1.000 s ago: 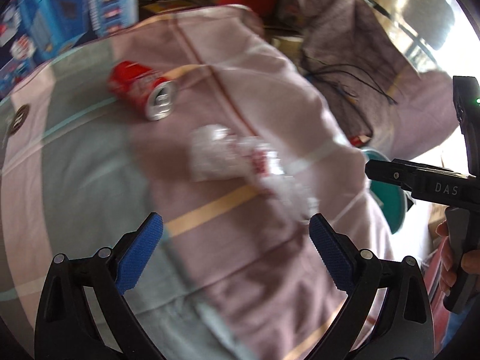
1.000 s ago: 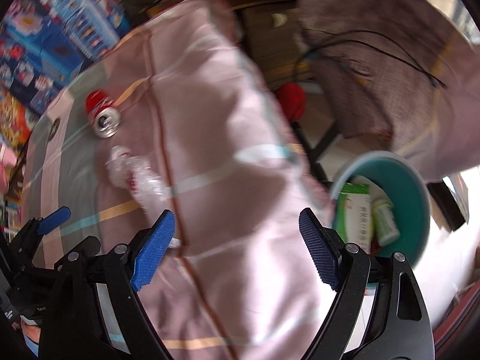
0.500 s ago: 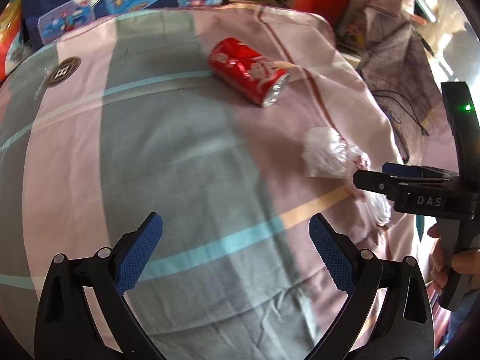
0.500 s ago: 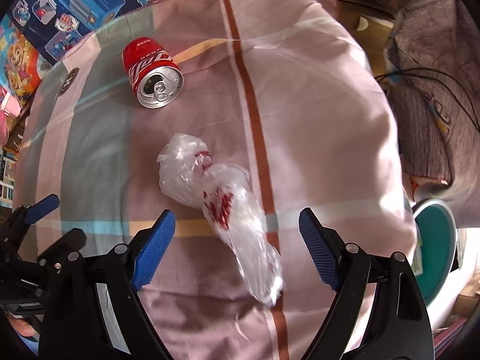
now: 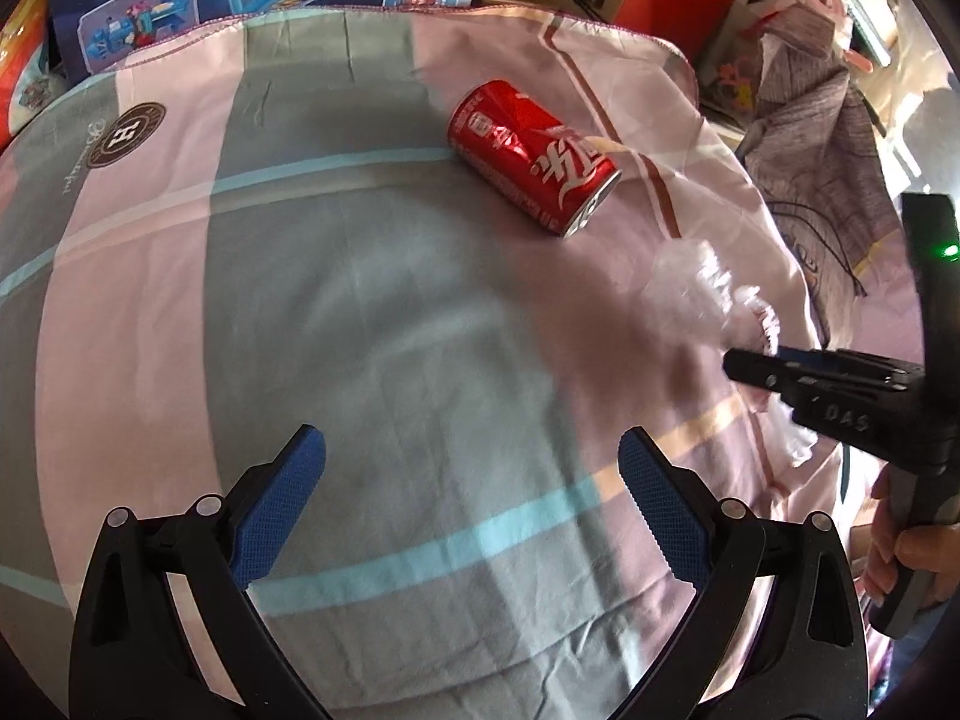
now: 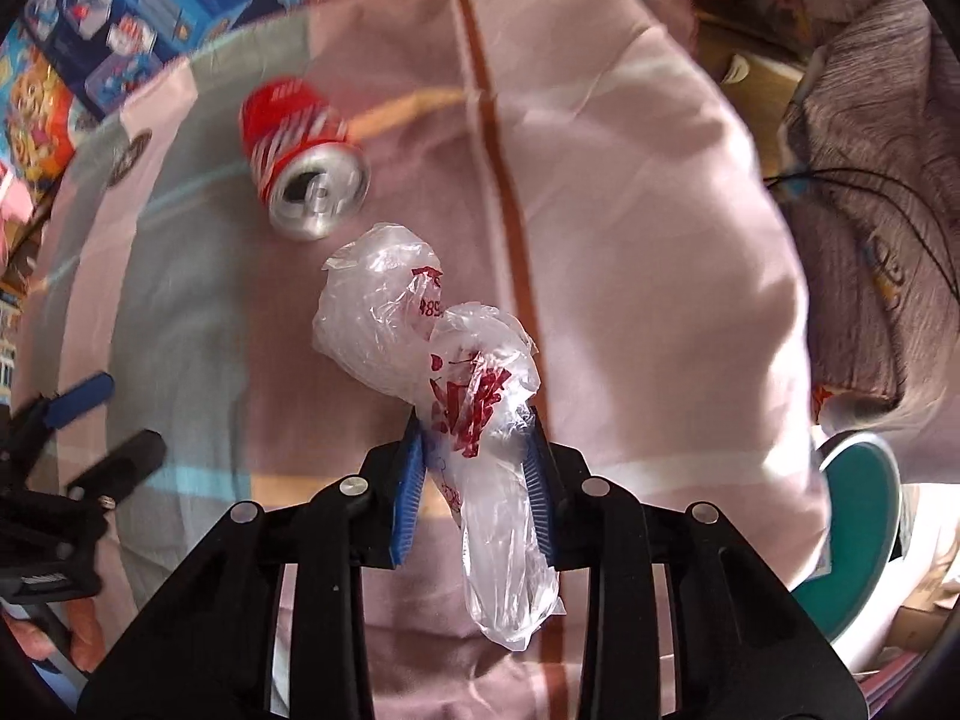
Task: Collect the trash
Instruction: 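Grasp the red Coca-Cola can with the left tool while the right tool grasps the clear plastic bag, then carry the red can and plastic bag over the teal bin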
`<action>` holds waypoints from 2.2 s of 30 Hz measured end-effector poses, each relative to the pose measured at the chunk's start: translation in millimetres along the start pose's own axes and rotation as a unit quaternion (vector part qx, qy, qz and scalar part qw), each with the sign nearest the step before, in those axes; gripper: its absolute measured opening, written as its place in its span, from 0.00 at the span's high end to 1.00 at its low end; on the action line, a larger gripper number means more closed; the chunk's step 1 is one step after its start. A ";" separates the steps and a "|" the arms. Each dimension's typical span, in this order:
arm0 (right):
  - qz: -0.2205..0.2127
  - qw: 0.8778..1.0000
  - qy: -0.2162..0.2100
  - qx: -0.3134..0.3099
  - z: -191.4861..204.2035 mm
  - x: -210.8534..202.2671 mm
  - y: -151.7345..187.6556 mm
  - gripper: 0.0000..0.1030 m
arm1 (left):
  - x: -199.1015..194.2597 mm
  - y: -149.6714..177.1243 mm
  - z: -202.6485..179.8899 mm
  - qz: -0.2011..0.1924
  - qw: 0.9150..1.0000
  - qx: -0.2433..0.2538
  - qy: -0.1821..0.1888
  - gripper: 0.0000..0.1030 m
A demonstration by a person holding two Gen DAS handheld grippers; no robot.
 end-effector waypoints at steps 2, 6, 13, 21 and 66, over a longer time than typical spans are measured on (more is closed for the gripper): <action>-0.011 1.000 0.003 0.007 -6.1 -6.7 -12.8 0.72 | 4.7 -11.3 -2.0 0.000 1.000 -0.004 0.003 0.05; -0.025 1.000 0.003 0.018 -14.8 -13.9 -40.4 0.72 | 15.5 -43.7 -6.1 -0.006 1.000 -0.013 0.009 0.05; -0.030 0.999 -0.002 0.022 -16.8 -8.1 -86.9 0.71 | 39.7 -102.2 -3.5 -0.008 0.999 -0.040 -0.003 0.05; -0.020 0.999 -0.021 0.028 -21.3 14.2 -110.9 0.71 | 78.6 -137.0 7.4 0.018 0.995 -0.096 -0.004 0.05; -0.074 0.970 -0.116 0.201 -221.3 -106.1 111.6 0.71 | -23.0 -15.2 -227.1 -0.016 0.987 0.159 -0.023 0.26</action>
Point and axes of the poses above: each gripper's, at about its wrist camera, not at the fingertips, and x roughly the way its jaws point, z to its left, y to its underside, the point moved 2 cm from there along x, roughly the way its jaws point, and after that the axes turned 12 degrees about x, right-handed, at the moved point
